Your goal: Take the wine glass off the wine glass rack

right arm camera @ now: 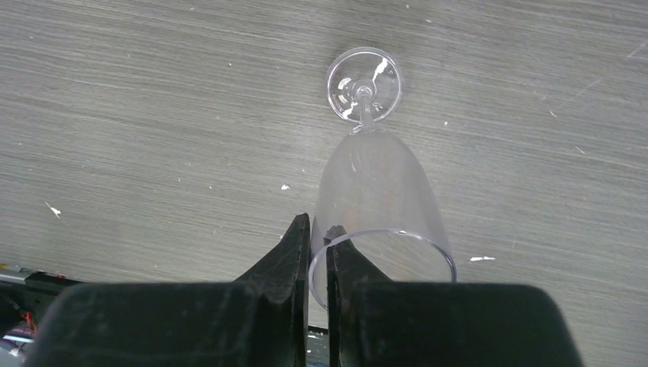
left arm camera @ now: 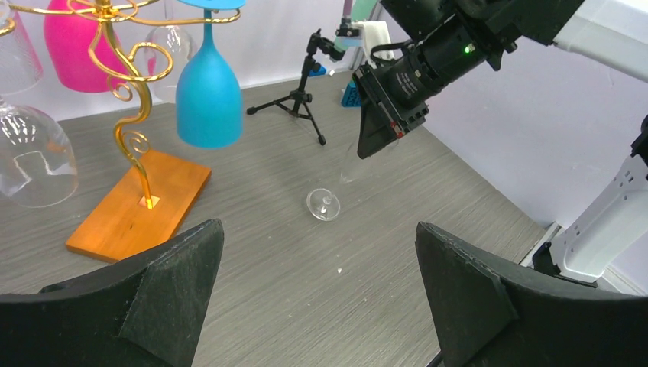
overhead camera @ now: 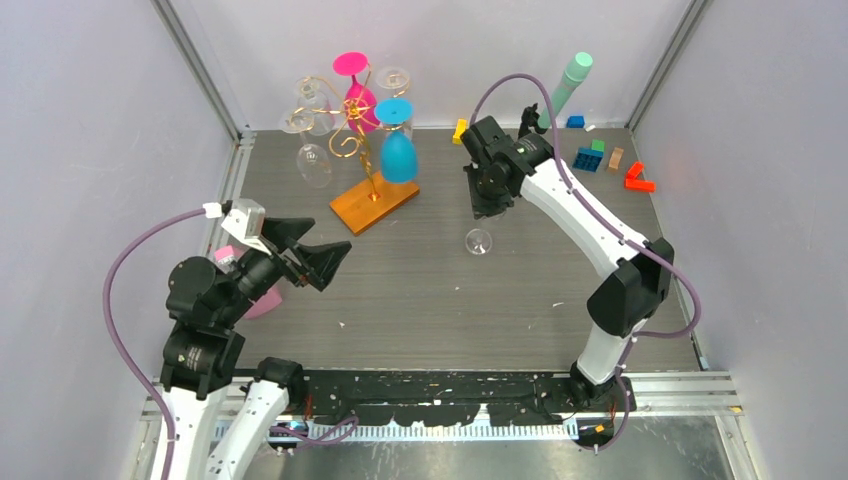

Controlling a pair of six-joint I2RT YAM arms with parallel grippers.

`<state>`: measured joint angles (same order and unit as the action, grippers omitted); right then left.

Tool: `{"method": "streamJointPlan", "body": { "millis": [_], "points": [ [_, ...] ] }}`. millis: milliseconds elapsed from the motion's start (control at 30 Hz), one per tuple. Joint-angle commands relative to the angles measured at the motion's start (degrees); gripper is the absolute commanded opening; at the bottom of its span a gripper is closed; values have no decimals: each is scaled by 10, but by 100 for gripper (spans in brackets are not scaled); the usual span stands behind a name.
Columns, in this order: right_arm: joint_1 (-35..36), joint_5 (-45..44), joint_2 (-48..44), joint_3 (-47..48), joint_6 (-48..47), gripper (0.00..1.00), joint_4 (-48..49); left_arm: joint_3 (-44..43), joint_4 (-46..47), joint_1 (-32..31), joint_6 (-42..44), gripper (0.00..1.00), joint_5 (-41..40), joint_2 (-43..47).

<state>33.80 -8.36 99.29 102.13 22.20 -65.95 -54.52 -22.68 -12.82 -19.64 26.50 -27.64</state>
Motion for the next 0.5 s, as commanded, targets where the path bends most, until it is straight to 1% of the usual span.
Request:
{"method": "streamJointPlan", "body": {
  "millis": [0,400,467],
  "points": [
    [-10,22,29,56,-26,0,-6,-4,-3,-3,17,100,-10,-21],
    [-49,32,110,107,-40,0,-34,-23,-28,-3,32,100,-29,-57],
    [-51,31,120,115,-45,3,-39,-27,-34,-3,36,100,-35,-61]
  ]
}}
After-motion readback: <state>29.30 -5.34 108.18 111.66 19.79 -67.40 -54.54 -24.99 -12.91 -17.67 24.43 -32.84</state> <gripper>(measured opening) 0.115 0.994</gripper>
